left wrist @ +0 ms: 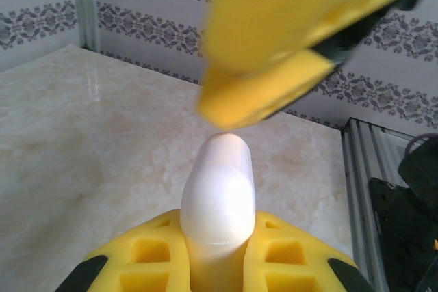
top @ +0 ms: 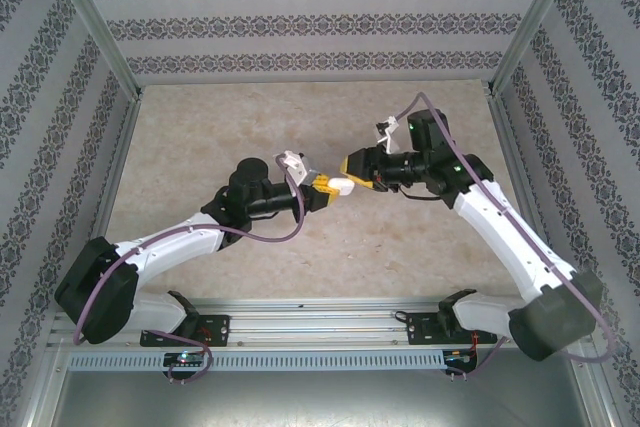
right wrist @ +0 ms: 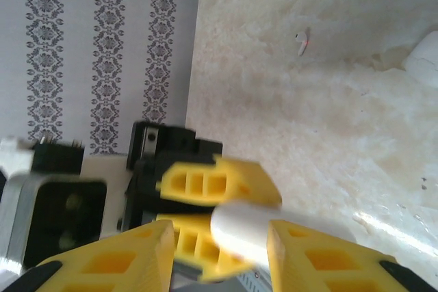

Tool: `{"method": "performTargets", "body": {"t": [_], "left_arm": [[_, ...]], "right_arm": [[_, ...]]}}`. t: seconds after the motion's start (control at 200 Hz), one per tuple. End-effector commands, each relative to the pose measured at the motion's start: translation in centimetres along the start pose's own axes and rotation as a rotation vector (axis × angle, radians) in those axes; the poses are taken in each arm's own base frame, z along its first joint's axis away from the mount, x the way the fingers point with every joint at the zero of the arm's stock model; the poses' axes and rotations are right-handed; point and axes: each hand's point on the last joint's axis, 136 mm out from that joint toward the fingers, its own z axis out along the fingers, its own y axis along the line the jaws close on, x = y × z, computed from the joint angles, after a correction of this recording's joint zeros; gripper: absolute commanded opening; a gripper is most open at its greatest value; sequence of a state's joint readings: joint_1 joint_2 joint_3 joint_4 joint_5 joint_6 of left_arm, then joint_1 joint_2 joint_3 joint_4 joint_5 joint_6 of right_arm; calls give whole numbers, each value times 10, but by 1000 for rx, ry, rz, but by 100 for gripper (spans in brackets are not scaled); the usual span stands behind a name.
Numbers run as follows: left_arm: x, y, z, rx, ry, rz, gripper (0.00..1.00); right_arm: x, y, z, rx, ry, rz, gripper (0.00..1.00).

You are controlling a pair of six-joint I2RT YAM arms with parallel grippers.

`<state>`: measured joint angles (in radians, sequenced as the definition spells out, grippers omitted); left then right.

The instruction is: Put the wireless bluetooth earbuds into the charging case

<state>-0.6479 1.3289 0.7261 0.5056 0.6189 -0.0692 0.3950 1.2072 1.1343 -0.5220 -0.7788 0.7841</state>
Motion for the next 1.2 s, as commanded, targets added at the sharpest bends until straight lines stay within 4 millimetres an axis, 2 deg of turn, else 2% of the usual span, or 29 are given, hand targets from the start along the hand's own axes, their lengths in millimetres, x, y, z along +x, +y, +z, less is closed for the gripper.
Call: {"method": "performTargets", "body": {"t": [0.0, 0.155, 0.26, 0.435, 0.55, 0.684, 0.789, 0.864, 1.004, 1.194], "left_arm": [[-8, 11, -4, -40, -37, -41, 0], [-8, 14, -10, -60, -50, -69, 0], [-4, 28, -22, -118, -54, -136, 0], [12, 73, -56, -268, -41, -353, 0], [28, 111, -83, -392, -35, -500, 0], [60, 160, -115, -527, -3, -707, 0], [87, 192, -130, -575, 44, -851, 0], [106, 212, -135, -594, 91, -933, 0], [128, 247, -136, -627, 153, -1013, 1], [154, 278, -130, -683, 269, -1044, 5]], "right_arm": [[13, -12, -11, 54, -9, 4, 41], [9, -24, -28, 117, -98, 16, 41], [8, -33, -36, 161, -153, 24, 41], [16, -55, -41, 251, -190, 48, 41], [19, -69, -35, 323, -187, 47, 41], [19, -82, -11, 399, -141, 31, 42], [19, -90, 20, 451, -55, 7, 43], [16, -93, 43, 479, 5, -11, 44], [10, -103, 81, 526, 101, -36, 46], [-4, -121, 110, 611, 211, -89, 50]]}}
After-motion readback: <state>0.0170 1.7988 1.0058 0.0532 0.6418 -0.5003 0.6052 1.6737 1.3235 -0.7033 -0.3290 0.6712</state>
